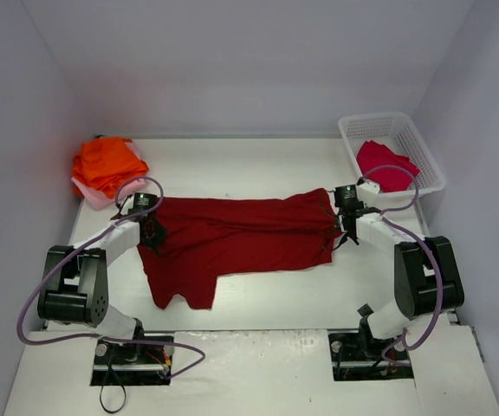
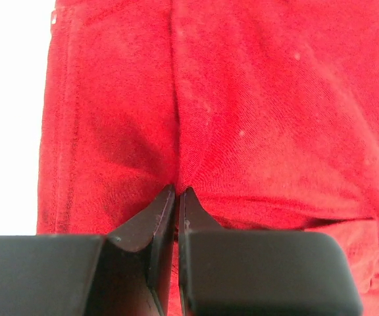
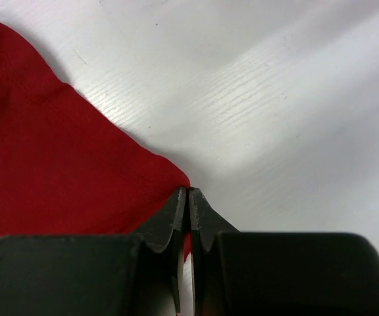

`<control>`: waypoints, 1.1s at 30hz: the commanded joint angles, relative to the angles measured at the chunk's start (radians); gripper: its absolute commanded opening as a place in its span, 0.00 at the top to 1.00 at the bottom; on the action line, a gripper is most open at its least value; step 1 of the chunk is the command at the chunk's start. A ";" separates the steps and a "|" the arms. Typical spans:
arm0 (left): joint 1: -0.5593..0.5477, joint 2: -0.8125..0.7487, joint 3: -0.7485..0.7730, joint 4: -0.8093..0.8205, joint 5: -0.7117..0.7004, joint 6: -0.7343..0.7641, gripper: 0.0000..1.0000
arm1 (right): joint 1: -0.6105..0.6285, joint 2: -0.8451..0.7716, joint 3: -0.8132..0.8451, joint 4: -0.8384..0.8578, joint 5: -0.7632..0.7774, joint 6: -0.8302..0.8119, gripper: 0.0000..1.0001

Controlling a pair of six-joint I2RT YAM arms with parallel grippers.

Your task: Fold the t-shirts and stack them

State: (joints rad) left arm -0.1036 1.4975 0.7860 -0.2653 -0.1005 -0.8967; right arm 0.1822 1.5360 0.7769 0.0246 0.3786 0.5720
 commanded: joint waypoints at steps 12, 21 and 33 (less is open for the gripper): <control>0.053 -0.054 -0.030 0.024 0.018 0.045 1.00 | -0.003 0.007 0.027 -0.008 0.059 -0.011 1.00; 0.051 -0.128 -0.056 0.038 -0.004 0.032 0.62 | 0.005 0.013 0.033 -0.008 0.039 -0.009 1.00; 0.041 -0.149 -0.057 0.051 -0.025 0.013 0.35 | 0.010 0.018 0.033 -0.005 0.031 -0.015 1.00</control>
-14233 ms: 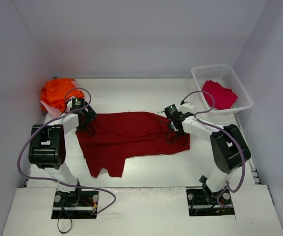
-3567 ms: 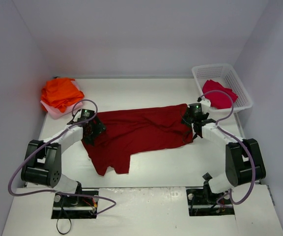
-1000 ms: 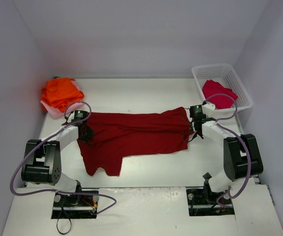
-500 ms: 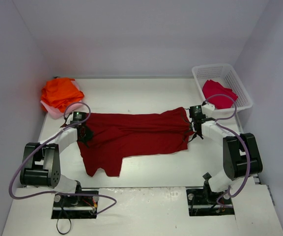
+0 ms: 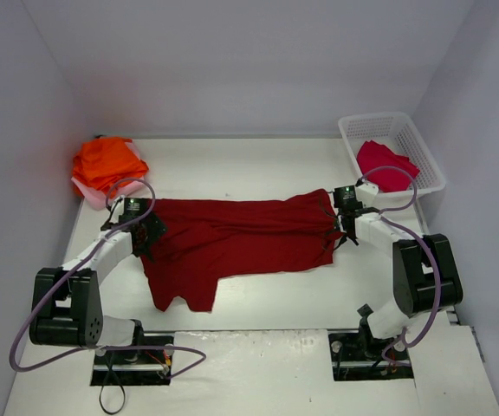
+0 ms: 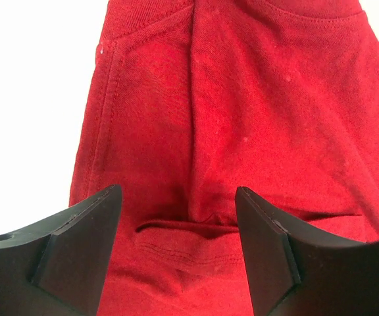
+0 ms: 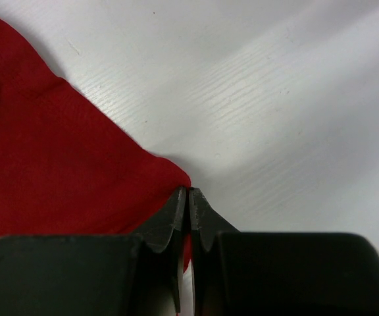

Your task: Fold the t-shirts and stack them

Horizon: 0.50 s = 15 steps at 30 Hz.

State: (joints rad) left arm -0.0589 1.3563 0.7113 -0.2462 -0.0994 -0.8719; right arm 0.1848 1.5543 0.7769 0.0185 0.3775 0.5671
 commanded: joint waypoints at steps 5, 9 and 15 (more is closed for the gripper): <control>-0.015 0.027 0.028 0.059 -0.026 -0.026 0.35 | 0.007 0.000 0.033 0.001 0.032 -0.010 1.00; -0.030 0.038 0.036 0.068 -0.020 -0.047 0.35 | 0.007 0.001 0.033 0.000 0.032 -0.013 1.00; -0.076 0.059 0.060 0.088 -0.033 -0.076 0.36 | 0.007 0.003 0.035 0.000 0.031 -0.015 1.00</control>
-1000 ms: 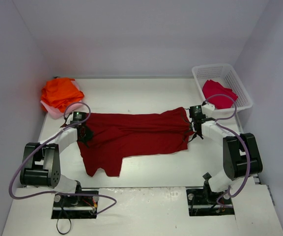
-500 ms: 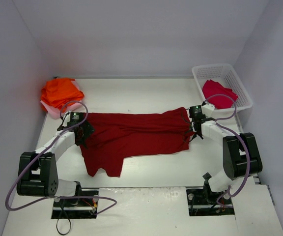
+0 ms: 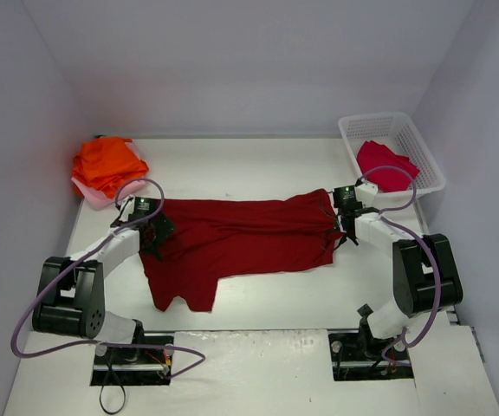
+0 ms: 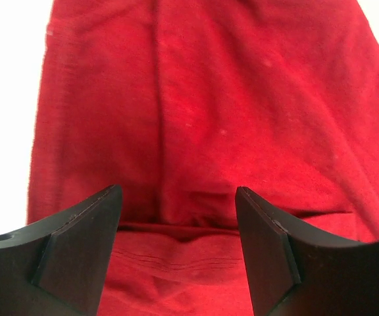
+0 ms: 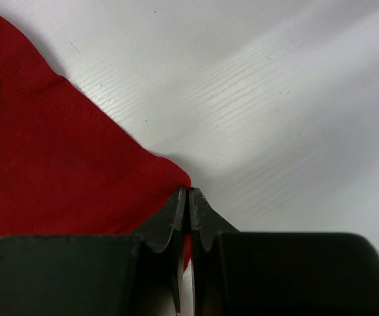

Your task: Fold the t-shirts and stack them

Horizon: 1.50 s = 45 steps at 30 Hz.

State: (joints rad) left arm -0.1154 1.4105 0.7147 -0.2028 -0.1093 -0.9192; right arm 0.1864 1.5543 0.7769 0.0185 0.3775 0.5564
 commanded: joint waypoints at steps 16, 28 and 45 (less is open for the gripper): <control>-0.063 0.033 0.057 0.054 -0.055 -0.041 0.96 | 0.007 0.010 0.039 0.000 0.034 -0.010 1.00; -0.064 0.008 0.095 -0.015 -0.112 0.006 1.00 | 0.005 0.021 0.045 -0.002 0.066 -0.021 1.00; 0.098 -0.059 0.128 -0.079 -0.130 0.128 1.00 | 0.005 0.018 0.044 -0.002 0.064 -0.023 1.00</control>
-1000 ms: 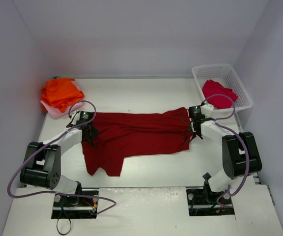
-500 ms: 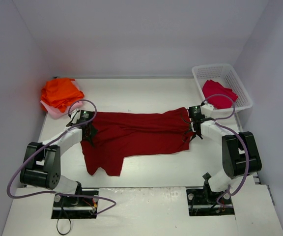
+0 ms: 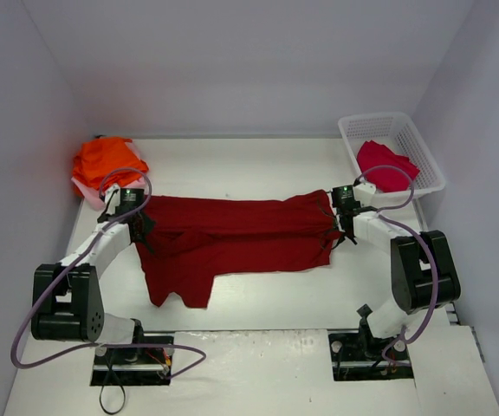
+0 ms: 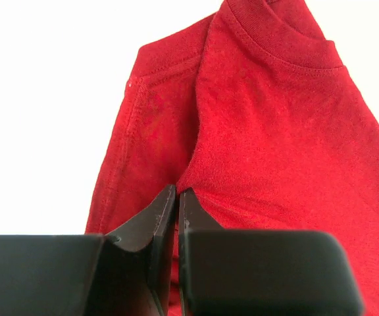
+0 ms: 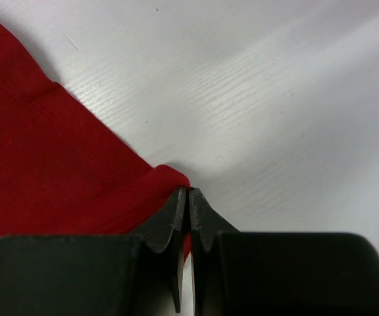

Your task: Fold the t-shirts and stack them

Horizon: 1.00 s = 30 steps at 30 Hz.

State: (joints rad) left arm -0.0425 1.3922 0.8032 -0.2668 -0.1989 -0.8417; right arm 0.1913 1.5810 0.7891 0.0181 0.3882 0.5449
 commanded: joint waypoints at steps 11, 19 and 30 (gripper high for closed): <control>0.071 -0.022 -0.012 0.015 -0.034 0.067 1.00 | 0.002 -0.012 0.030 -0.007 0.057 -0.008 1.00; 0.177 -0.042 -0.059 0.041 0.006 0.069 1.00 | 0.005 -0.003 0.036 -0.012 0.061 -0.008 1.00; 0.202 -0.019 -0.064 0.075 0.049 0.065 1.00 | 0.020 0.002 0.042 -0.014 0.063 -0.003 1.00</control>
State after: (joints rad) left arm 0.1352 1.3869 0.7101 -0.2272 -0.0883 -0.7956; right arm 0.2173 1.5826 0.7895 0.0181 0.3595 0.5488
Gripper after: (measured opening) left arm 0.004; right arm 0.007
